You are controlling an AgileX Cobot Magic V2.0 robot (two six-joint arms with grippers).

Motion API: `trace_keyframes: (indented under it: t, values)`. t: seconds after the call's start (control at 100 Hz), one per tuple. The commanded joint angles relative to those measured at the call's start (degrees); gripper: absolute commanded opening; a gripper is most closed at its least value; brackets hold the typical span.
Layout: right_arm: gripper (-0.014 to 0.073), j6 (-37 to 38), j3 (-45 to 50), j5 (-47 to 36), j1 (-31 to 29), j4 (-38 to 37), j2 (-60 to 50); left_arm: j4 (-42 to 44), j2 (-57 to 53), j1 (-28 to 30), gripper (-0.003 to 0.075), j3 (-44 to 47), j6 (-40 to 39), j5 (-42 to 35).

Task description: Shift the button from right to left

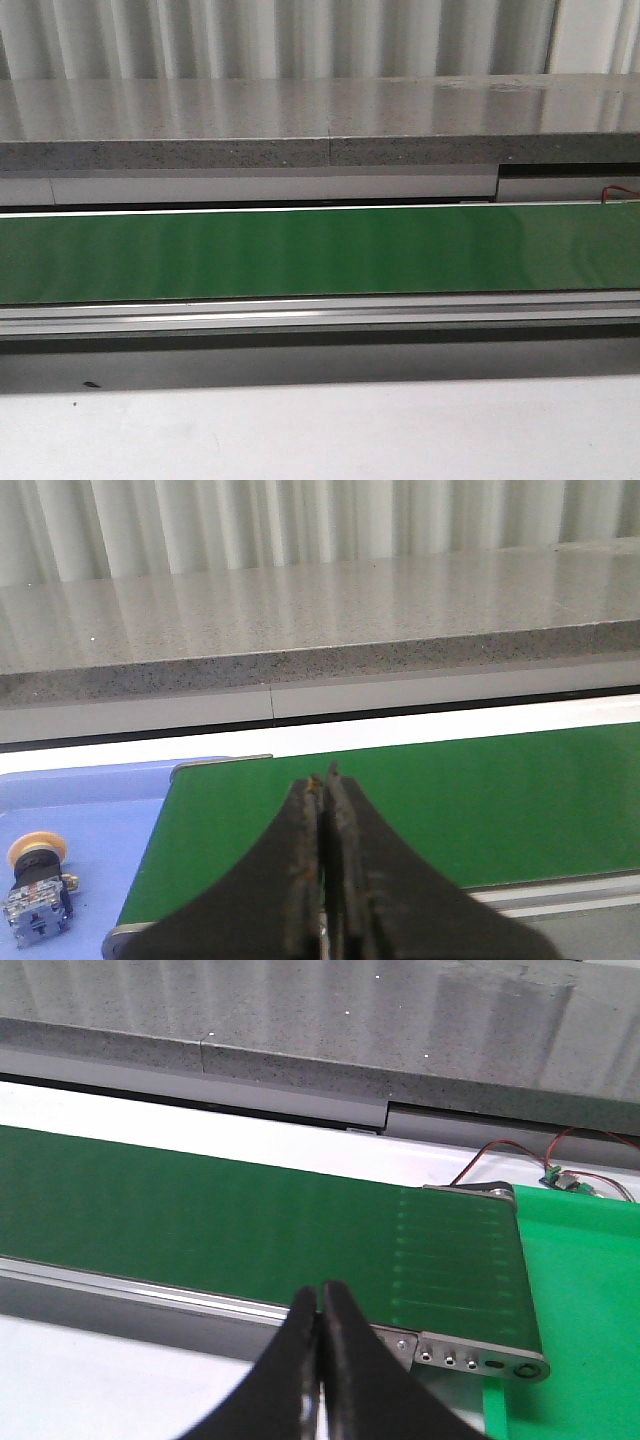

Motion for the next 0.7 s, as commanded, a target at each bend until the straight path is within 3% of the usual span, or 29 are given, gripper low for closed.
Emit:
trace_keyframes:
  t: [0.0,0.16,0.36,0.69]
  values:
    - [-0.0068,-0.39,-0.78,-5.28,-0.18,-0.92,0.53,-0.17,-1.79,-0.37,-0.0020,2.26,-0.45,-4.49]
    - [-0.0068,-0.39,3.76,-15.92,-1.50,-6.35,0.53,-0.17,-1.79,-0.37,-0.0020,2.26,-0.45,-4.49]
    - [-0.0068,1.47,12.16,-31.99,-5.59,-5.82,0.25,-0.17,-1.79,-0.37,-0.0020,2.26,-0.45,-4.49]
    - [-0.0068,4.47,21.91,-35.34,-9.37,-4.98,-7.47,-0.17,-1.79,-0.37,-0.0020,2.26,-0.45,-4.49]
